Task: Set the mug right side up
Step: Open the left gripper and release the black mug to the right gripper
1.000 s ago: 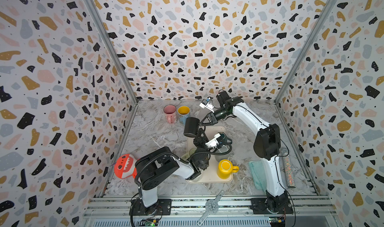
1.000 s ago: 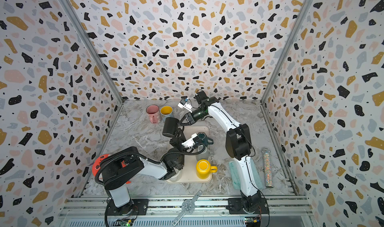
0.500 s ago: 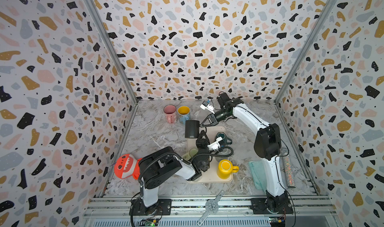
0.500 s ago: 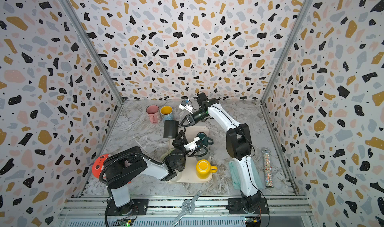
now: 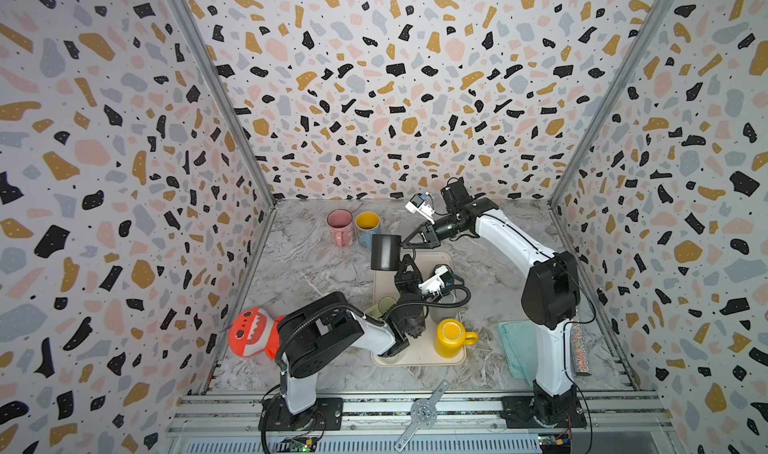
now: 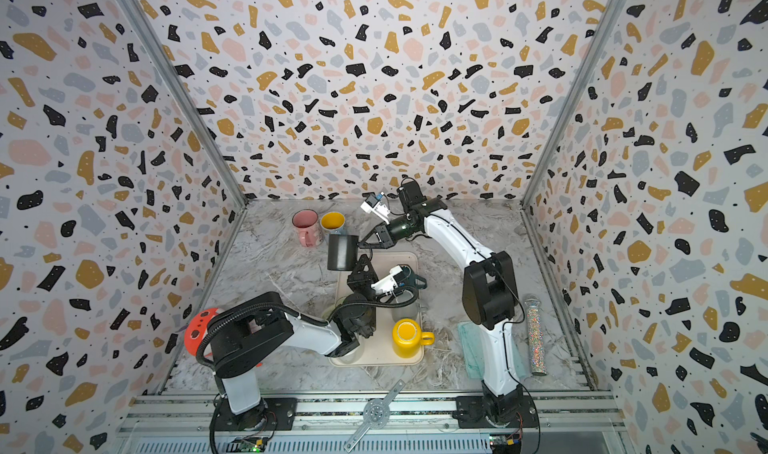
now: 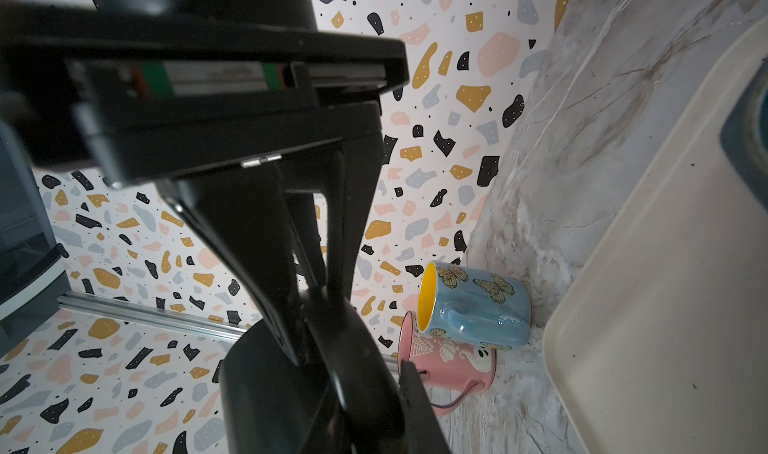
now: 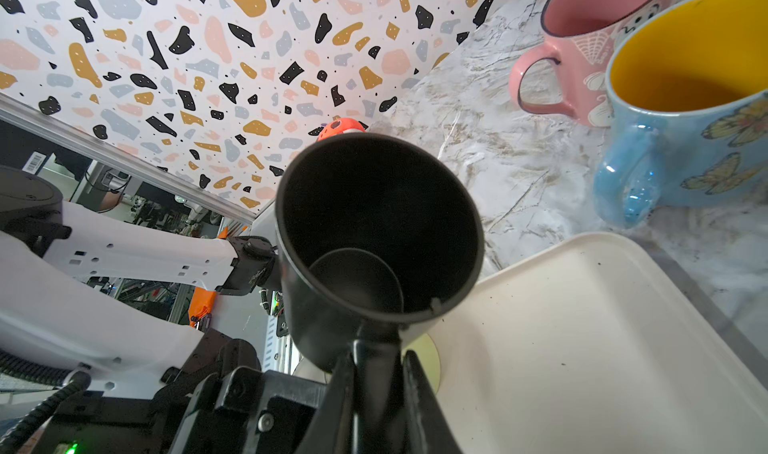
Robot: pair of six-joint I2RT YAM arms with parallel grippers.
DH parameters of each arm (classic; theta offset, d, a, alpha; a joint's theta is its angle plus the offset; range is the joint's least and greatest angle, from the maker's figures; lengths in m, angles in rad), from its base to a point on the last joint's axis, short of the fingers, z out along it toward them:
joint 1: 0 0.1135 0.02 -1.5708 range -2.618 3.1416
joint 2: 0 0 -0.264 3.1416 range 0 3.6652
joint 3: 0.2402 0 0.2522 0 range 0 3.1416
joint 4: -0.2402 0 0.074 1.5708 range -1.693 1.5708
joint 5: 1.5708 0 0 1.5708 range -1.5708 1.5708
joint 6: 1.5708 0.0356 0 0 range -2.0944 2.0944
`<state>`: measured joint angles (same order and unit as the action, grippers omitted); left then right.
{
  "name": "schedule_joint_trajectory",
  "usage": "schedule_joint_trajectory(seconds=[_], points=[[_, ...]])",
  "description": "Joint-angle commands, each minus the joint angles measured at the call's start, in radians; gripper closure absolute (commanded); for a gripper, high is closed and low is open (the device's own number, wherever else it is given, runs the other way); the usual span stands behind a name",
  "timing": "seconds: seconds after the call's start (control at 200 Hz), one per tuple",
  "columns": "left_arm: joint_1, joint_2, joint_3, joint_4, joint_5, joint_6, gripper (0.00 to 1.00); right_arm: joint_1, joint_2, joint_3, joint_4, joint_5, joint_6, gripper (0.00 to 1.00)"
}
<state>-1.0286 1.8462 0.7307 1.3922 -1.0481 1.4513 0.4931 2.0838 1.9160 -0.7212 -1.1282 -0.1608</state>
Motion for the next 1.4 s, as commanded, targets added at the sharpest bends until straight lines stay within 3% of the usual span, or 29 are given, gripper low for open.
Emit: schedule_joint_trajectory(seconds=[0.0,0.551,1.036,1.397], points=[[0.01,-0.041,0.087,0.454,0.031,0.009,0.84,0.029,-0.019,-0.043,-0.019,0.004,0.004,1.0],[0.022,-0.074,0.079,0.453,0.003,0.019,0.54,-0.017,-0.087,-0.124,0.132,0.012,0.11,1.0],[0.022,-0.103,0.062,0.454,0.0,0.027,0.49,-0.093,-0.124,-0.137,0.324,0.013,0.267,1.0],[0.022,-0.109,0.057,0.455,0.0,0.03,0.48,-0.146,-0.103,-0.066,0.345,0.031,0.318,1.0]])
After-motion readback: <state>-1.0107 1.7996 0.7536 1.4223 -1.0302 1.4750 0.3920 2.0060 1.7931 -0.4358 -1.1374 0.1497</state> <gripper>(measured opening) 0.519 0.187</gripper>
